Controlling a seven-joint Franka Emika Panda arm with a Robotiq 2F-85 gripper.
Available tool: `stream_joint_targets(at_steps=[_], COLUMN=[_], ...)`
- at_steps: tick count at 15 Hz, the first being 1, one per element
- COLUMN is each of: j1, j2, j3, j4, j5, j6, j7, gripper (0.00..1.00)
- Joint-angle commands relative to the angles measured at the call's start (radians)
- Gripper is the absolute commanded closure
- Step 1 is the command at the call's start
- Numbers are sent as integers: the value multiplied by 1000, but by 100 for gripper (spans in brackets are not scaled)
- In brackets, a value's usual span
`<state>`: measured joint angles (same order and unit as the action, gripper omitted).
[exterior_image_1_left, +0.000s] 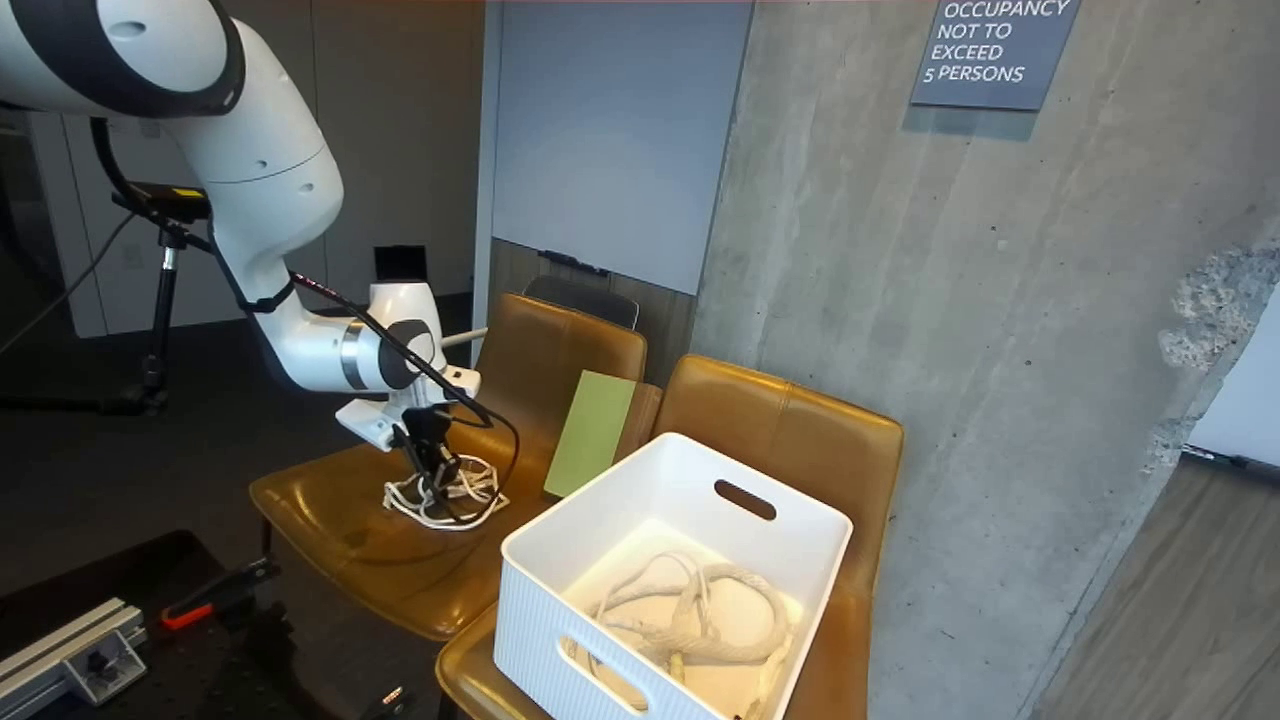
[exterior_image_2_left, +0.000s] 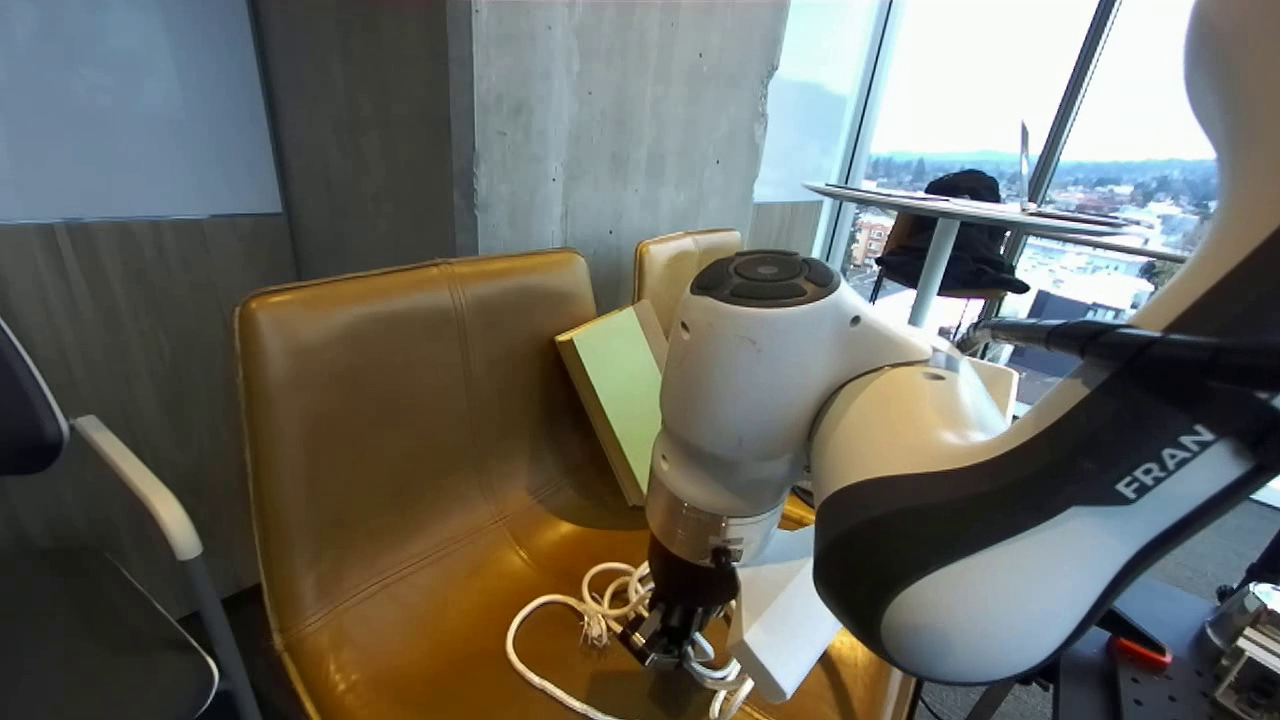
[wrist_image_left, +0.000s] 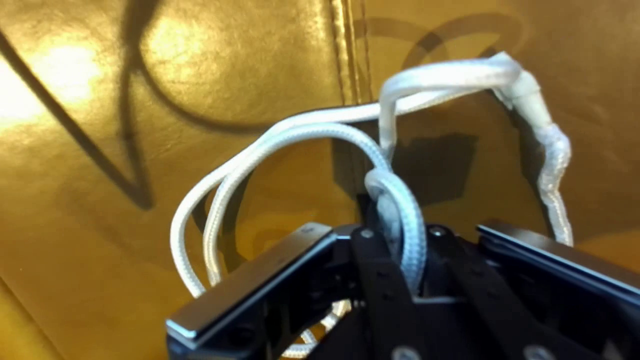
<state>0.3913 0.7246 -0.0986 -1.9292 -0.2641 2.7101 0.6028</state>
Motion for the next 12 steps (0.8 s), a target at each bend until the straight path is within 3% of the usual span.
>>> stream_joint_targets(at_steps=[1,7,12], j1=[32,59,-48], j2=[-163,-423,-634], j3=[-10,-37,16], j4=[-133,-145,-94], j5=[29,-99,-209], j6=[-38,-198,-371], j7=[-11,37,42], gripper=[98,98,98])
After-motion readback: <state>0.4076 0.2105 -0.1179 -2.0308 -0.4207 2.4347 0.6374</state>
